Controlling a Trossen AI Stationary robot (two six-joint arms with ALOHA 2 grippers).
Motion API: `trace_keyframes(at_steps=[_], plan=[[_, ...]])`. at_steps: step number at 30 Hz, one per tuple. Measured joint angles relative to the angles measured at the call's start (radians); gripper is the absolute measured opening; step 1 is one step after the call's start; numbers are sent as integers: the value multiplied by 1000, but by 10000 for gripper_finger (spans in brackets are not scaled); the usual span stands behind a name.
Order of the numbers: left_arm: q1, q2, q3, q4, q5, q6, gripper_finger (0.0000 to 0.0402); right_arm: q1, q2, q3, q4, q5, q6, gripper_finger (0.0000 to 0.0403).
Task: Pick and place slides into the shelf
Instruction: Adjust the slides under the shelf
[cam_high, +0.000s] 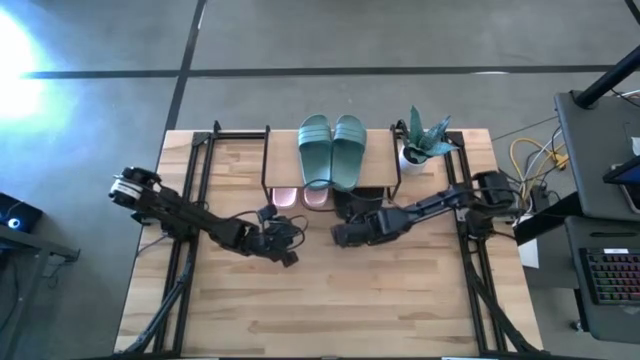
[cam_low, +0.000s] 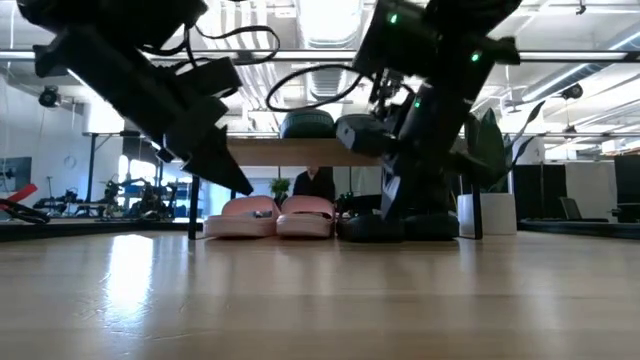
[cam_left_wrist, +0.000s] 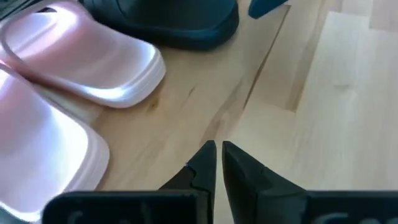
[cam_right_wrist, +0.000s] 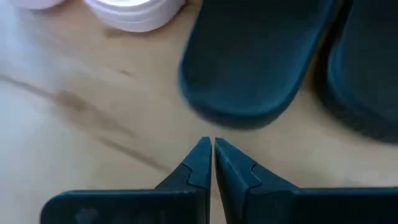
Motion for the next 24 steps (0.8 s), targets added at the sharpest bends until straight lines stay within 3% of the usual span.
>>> trace_keyframes(at_steps=[7,14,17,21,24], plan=[[-8,-25,-38,8,3,-2,12,-73,28,-1,37,-2,-89,13],[-11,-39,-42,3,-1,0,12,-119,27,0,66,84,-139,13],[-13,-40,-43,0,-2,0,12,-122,24,4,62,46,-148,13],[-14,-40,-42,4,-1,0,12,-86,18,25,40,-103,-165,13],[-14,-40,-42,5,-2,0,12,-19,15,34,-69,-104,-63,13]])
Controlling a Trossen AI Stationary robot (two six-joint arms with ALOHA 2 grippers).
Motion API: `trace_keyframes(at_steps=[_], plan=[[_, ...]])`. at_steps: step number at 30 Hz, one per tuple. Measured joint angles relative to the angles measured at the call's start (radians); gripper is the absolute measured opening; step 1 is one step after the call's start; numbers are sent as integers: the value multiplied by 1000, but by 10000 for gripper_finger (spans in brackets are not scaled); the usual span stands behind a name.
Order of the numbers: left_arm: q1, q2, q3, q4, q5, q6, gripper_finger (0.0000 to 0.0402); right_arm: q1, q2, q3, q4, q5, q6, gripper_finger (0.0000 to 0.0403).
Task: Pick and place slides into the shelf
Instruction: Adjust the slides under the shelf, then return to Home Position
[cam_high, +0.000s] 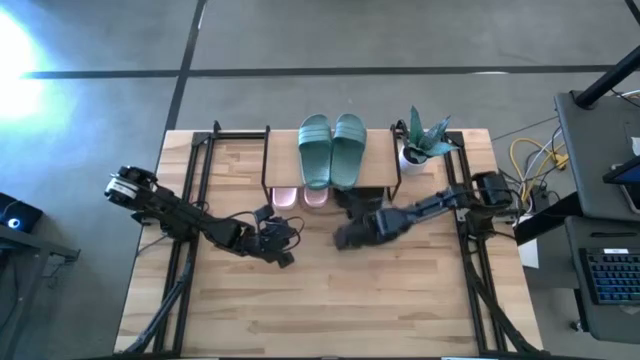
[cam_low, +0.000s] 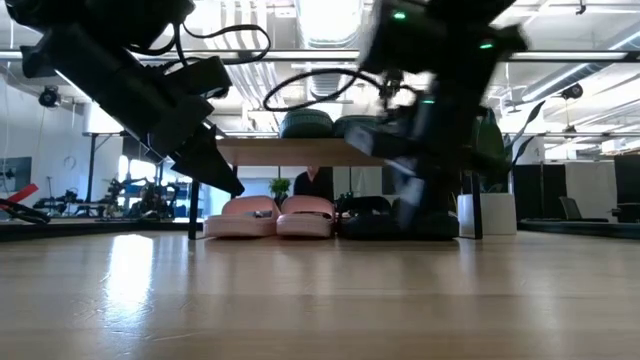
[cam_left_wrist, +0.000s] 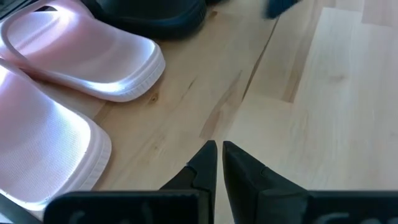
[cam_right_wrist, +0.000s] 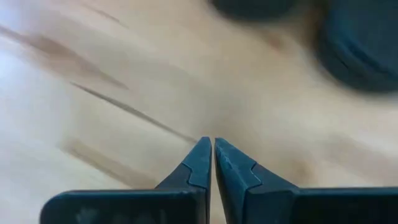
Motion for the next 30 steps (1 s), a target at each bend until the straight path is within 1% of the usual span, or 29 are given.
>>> trace_keyframes(at_steps=[4,7,10,17,20,22,26,29,30], plan=[[0,0,0,0,0,0,12,57,0,-12,-183,78,241,13],[0,0,0,1,0,1,12,66,0,-42,-228,134,337,13],[0,0,0,2,0,1,12,50,0,-59,-218,147,330,13],[0,0,0,0,0,1,12,-44,0,-75,-214,192,217,13],[0,0,0,0,0,1,12,-71,0,-74,-213,178,168,13],[0,0,0,0,0,1,12,-73,-6,-72,-212,150,142,13],[0,0,2,7,0,0,12,-20,-31,-72,-212,89,157,13],[0,0,1,35,4,-1,12,65,-67,-72,-202,44,188,13],[0,0,1,51,5,-1,12,98,-87,-72,-175,20,187,13]])
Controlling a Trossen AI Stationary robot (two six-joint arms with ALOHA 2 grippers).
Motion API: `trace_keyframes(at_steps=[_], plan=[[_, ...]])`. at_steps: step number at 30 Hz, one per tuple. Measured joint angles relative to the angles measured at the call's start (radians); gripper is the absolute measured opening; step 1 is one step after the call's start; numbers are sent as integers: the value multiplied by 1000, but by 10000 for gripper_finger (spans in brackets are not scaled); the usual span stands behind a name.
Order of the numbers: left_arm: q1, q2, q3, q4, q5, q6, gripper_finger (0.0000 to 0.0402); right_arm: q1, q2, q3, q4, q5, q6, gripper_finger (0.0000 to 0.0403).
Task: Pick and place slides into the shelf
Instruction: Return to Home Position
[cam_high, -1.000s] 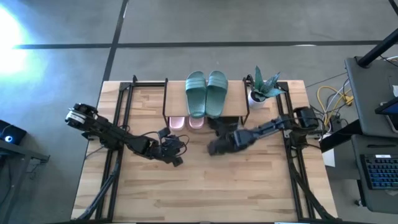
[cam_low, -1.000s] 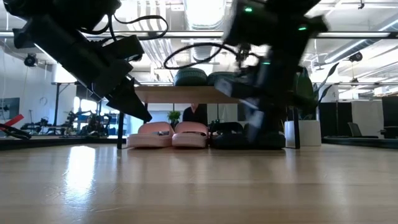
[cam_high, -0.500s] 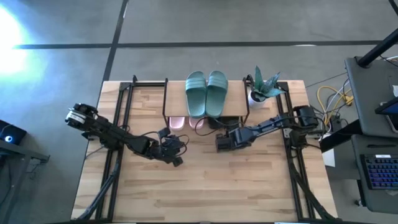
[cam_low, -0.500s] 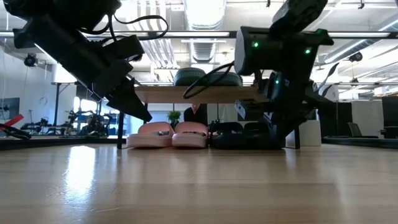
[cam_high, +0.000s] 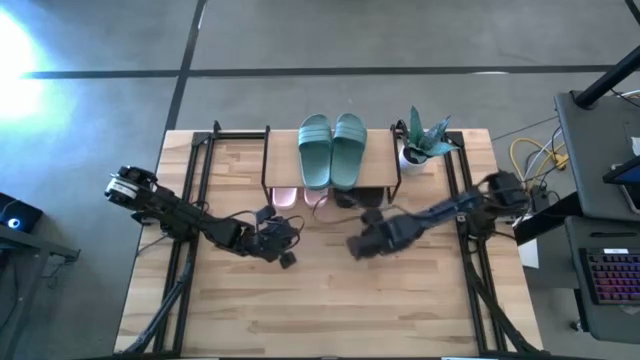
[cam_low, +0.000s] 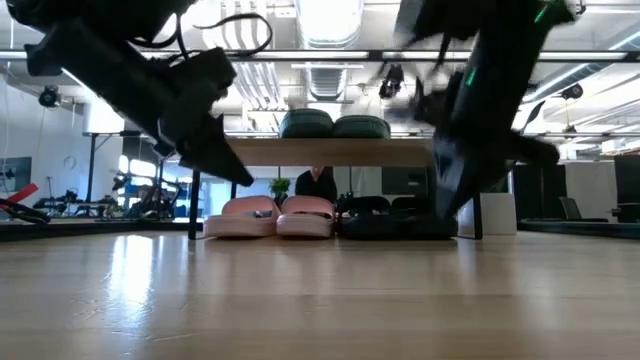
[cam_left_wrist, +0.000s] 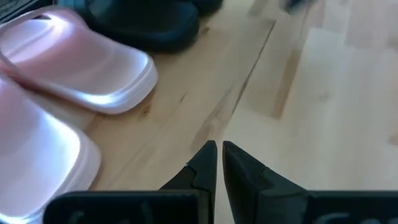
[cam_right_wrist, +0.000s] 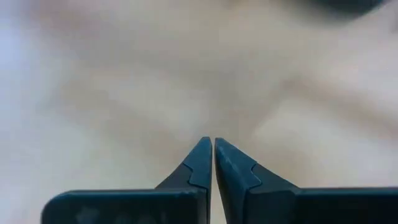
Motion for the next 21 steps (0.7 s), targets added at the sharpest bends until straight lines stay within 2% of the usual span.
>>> trace_keyframes(at_steps=[4,6,8,10,12,14,18,21], plan=[[16,-7,9,99,59,9,12,111,-117,-32,269,-146,-94,11],[57,-46,20,175,155,46,12,129,-191,-54,412,-118,-158,9],[120,-107,36,302,287,102,12,107,-270,-72,438,-16,-202,9],[194,-174,41,414,483,157,12,69,-343,-92,428,71,-252,9],[274,-233,42,483,679,161,12,30,-420,-121,425,89,-321,9],[346,-297,36,465,792,159,12,-4,-491,-144,430,51,-409,9],[441,-423,-12,323,811,160,12,-63,-617,-236,437,14,-553,9],[479,-524,-62,197,817,151,12,-126,-714,-363,473,-29,-541,8]])
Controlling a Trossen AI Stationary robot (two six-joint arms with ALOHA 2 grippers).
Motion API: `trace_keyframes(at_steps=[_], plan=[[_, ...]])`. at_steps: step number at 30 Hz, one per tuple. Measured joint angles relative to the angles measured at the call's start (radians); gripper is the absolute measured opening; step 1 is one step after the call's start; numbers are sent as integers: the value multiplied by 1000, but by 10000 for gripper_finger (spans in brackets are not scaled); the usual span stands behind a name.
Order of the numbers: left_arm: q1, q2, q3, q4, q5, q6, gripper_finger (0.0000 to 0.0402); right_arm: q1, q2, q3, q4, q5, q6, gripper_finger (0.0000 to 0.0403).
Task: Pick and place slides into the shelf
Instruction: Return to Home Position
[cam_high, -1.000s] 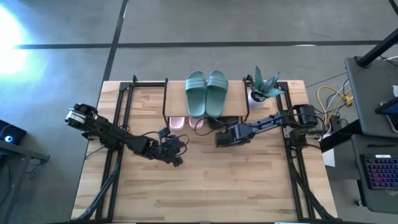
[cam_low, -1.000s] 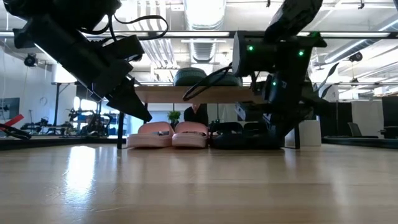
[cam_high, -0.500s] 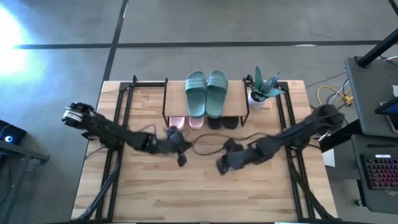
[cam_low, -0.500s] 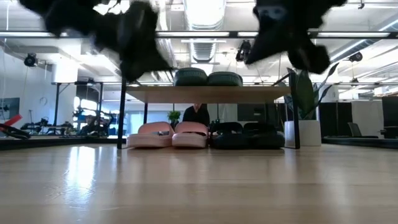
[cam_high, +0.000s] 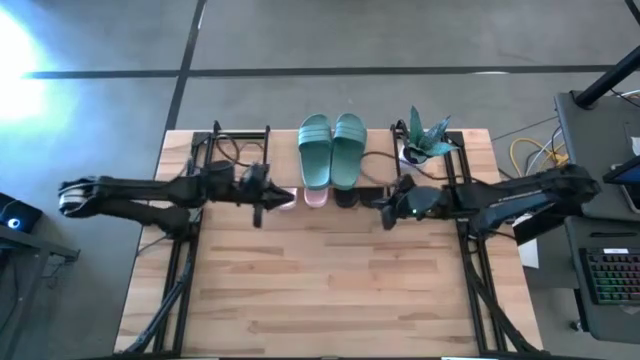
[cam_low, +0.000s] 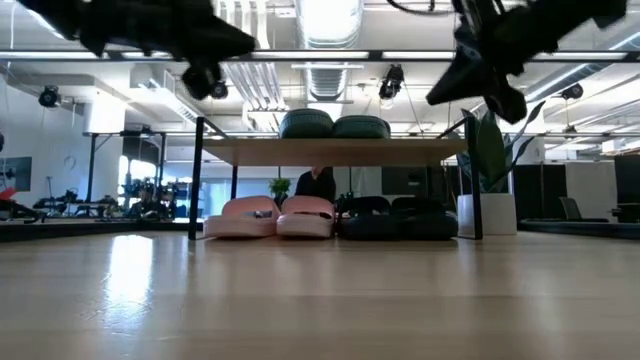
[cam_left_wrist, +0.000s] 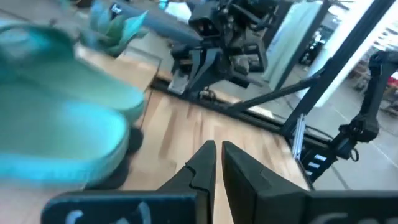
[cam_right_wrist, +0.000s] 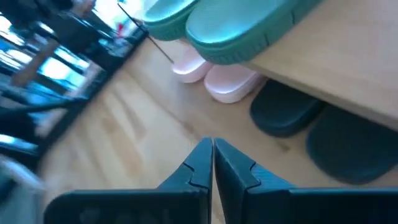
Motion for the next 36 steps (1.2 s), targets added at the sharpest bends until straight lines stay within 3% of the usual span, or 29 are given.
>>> trace_keyframes(at_steps=[5,9,13,18,23,26,29,34,36], plan=[[21,-244,-59,-115,-2,-44,12,-64,-167,-203,227,-94,25,8],[20,-424,-89,-215,-29,-40,12,-73,-294,-271,223,-78,-13,8],[20,-550,-91,-506,-187,-45,12,-73,-408,-293,45,10,-27,8],[20,-721,-91,-830,-290,-161,12,-74,-530,-292,-188,69,157,8],[20,-889,-93,-925,-402,-194,12,-73,-601,-290,-440,23,86,8],[20,-943,-95,-910,-471,-151,12,-72,-614,-303,-474,-14,94,8],[20,-938,-102,-927,-507,-142,12,-63,-610,-350,-290,24,-118,8],[20,-895,-232,-712,-477,-116,12,-59,-603,-469,277,15,-431,8],[19,-894,-301,-572,-465,-106,12,-60,-597,-525,451,57,-505,8]])
